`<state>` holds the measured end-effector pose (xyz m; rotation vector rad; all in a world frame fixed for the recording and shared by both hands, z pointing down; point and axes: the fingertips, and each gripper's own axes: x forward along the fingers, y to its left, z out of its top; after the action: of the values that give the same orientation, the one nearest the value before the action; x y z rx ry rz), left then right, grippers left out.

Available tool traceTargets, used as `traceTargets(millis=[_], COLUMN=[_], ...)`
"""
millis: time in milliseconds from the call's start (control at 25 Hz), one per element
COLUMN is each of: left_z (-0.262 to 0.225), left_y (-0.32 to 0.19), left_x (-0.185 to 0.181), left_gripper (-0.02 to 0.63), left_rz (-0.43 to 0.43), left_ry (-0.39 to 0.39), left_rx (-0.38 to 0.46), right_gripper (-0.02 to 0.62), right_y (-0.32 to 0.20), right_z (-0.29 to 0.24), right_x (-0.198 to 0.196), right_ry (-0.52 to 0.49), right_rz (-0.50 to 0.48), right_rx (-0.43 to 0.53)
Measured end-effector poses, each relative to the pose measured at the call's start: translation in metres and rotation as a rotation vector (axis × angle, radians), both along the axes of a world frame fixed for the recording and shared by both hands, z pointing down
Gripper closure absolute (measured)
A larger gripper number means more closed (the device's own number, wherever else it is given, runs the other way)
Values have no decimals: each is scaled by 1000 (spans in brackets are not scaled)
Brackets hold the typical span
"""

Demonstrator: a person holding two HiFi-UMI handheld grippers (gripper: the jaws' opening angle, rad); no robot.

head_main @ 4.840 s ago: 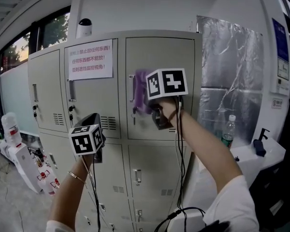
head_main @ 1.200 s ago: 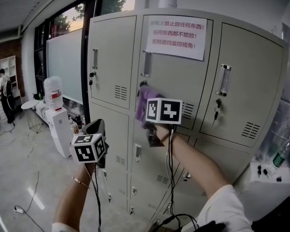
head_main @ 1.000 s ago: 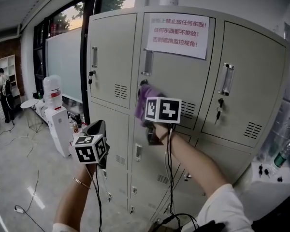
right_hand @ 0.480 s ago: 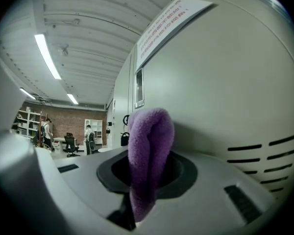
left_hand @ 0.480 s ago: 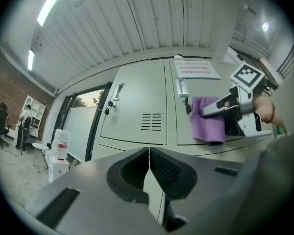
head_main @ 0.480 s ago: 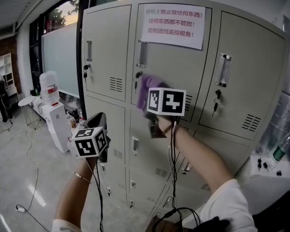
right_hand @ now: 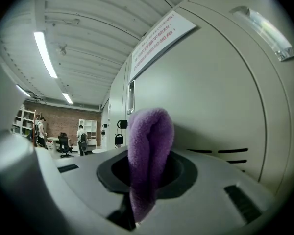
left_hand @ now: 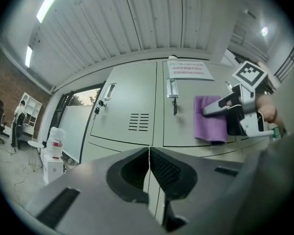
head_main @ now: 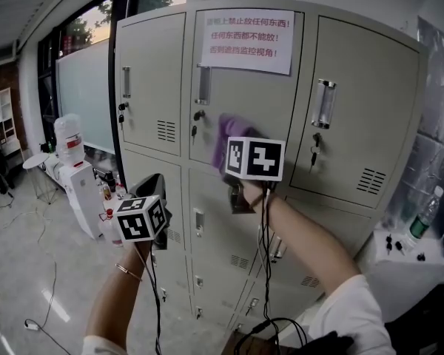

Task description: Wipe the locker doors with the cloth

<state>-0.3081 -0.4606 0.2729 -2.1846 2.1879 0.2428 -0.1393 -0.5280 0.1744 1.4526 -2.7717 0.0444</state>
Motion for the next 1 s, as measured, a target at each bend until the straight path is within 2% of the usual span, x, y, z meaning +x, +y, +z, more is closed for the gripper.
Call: traceTargets(millis=[1000], left_z=[-15], left_y=[-22], left_x=[79], left_gripper=[596], left_rz=[139], left_ry=[-7], left_rx=[23], right_gripper=[529], right_y=[19], right_z=[2], right_x=[95], right_ry=[-28], right_rz=[130], right_rx=[-17])
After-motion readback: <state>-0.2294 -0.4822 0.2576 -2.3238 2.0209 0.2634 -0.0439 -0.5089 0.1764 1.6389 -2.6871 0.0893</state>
